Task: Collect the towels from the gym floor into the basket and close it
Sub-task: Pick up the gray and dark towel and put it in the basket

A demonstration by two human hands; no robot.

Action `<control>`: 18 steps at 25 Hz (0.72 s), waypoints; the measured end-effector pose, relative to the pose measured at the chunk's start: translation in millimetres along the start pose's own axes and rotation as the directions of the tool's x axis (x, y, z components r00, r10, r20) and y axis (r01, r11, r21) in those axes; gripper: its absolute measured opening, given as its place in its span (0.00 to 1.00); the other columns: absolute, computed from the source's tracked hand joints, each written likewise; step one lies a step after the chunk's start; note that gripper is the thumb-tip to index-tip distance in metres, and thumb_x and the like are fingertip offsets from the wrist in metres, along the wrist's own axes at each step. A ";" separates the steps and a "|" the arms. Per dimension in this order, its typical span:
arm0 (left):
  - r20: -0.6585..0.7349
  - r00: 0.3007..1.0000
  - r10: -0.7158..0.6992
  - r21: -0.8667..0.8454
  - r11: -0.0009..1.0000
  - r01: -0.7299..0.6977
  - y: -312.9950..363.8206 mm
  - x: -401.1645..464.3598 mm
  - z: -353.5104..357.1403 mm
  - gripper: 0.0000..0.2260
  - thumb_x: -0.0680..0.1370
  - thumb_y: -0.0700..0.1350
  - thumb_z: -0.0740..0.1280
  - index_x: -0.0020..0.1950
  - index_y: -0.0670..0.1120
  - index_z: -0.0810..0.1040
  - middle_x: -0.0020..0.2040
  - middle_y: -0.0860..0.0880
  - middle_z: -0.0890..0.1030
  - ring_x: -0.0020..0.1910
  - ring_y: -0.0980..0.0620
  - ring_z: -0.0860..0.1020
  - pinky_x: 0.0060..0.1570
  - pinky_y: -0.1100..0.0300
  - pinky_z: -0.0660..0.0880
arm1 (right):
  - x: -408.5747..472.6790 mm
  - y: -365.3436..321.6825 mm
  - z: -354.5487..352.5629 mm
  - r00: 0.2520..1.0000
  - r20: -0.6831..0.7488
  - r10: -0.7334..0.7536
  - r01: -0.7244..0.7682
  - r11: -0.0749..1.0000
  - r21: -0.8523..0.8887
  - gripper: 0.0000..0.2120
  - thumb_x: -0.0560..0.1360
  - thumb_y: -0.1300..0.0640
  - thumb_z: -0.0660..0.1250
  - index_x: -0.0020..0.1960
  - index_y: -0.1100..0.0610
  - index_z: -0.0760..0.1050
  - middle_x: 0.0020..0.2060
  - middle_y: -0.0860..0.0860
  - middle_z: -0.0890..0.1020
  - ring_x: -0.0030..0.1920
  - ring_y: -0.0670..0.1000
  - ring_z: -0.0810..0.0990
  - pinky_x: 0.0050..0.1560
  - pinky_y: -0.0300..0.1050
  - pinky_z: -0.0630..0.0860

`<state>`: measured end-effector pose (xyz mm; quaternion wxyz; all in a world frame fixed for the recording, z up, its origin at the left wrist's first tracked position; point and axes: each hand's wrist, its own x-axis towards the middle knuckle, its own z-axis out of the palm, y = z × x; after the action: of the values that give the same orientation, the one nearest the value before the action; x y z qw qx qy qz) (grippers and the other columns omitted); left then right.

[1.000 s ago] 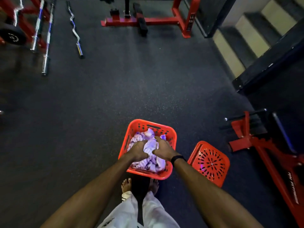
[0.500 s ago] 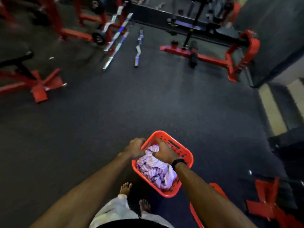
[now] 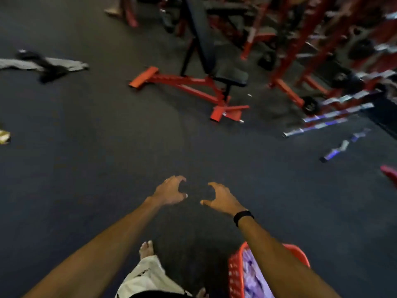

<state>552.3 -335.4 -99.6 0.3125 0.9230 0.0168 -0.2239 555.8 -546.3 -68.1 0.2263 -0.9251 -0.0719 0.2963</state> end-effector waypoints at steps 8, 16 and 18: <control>-0.376 0.869 -0.322 -0.262 0.936 0.234 -206.4 -37.5 -197.6 0.29 0.69 0.54 0.72 0.68 0.49 0.70 0.67 0.45 0.73 0.67 0.45 0.71 0.67 0.51 0.69 | 160.5 -293.4 21.2 0.921 0.115 -0.372 0.388 0.901 -0.194 0.37 0.73 0.40 0.69 0.75 0.54 0.60 0.73 0.55 0.67 0.72 0.58 0.66 0.68 0.53 0.66; -0.465 0.763 -0.449 -0.317 0.889 0.330 -329.9 -25.3 -331.6 0.28 0.71 0.52 0.72 0.69 0.48 0.69 0.68 0.45 0.72 0.67 0.45 0.71 0.65 0.48 0.71 | 272.2 -488.8 62.0 0.822 0.237 -0.518 0.560 0.811 -0.167 0.37 0.73 0.41 0.70 0.76 0.53 0.60 0.73 0.54 0.66 0.73 0.56 0.65 0.68 0.52 0.66; -0.486 0.739 -0.466 -0.328 0.881 0.340 -355.0 0.0 -357.4 0.28 0.71 0.52 0.72 0.69 0.48 0.69 0.68 0.45 0.72 0.67 0.45 0.71 0.64 0.48 0.72 | 316.4 -521.2 66.6 0.808 0.260 -0.529 0.579 0.794 -0.184 0.38 0.73 0.40 0.70 0.75 0.53 0.60 0.73 0.55 0.67 0.72 0.56 0.66 0.68 0.53 0.67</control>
<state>635.7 158.9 -49.9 0.3365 0.8815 0.3311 -0.0075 775.3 25.7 -39.0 0.1748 -0.8504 -0.3999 0.2938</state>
